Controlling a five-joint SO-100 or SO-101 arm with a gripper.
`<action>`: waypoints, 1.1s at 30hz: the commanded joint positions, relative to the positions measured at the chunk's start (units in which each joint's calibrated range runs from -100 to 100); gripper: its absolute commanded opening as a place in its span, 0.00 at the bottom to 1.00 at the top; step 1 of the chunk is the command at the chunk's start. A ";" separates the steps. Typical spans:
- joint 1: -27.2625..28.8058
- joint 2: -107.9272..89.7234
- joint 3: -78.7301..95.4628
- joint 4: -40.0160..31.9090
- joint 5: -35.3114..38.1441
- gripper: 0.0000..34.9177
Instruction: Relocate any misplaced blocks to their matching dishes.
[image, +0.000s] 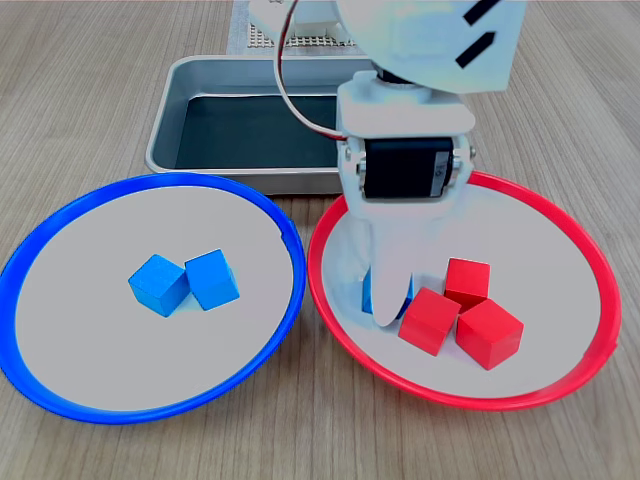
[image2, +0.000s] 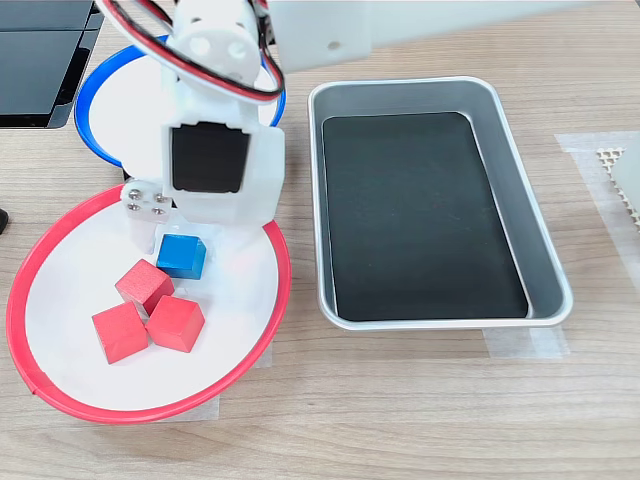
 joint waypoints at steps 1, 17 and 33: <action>0.61 -0.03 -1.96 0.34 -0.49 0.41; 0.99 0.74 -2.14 -0.48 -0.93 0.25; 0.99 0.91 -2.78 -1.97 -0.24 0.04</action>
